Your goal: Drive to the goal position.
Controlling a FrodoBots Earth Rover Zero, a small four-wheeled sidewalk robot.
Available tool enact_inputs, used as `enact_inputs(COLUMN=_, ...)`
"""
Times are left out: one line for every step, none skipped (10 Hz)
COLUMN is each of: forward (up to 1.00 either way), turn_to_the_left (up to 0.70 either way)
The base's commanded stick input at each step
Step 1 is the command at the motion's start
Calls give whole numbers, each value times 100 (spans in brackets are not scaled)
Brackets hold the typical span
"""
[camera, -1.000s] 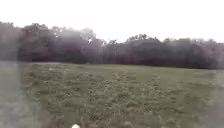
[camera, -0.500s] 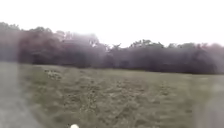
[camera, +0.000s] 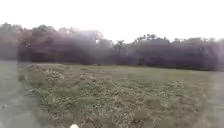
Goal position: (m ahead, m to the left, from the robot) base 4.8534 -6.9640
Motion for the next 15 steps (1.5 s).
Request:
enact_inputs(forward=70, turn_to_the_left=0)
enact_inputs(forward=70, turn_to_the_left=0)
enact_inputs(forward=70, turn_to_the_left=0)
enact_inputs(forward=70, turn_to_the_left=0)
enact_inputs(forward=70, turn_to_the_left=0)
enact_inputs(forward=70, turn_to_the_left=0)
enact_inputs(forward=70, turn_to_the_left=0)
enact_inputs(forward=70, turn_to_the_left=0)
enact_inputs(forward=70, turn_to_the_left=0)
enact_inputs(forward=70, turn_to_the_left=0)
enact_inputs(forward=70, turn_to_the_left=0)
enact_inputs(forward=70, turn_to_the_left=0)
enact_inputs(forward=70, turn_to_the_left=0)
enact_inputs(forward=70, turn_to_the_left=0)
enact_inputs(forward=70, turn_to_the_left=0)
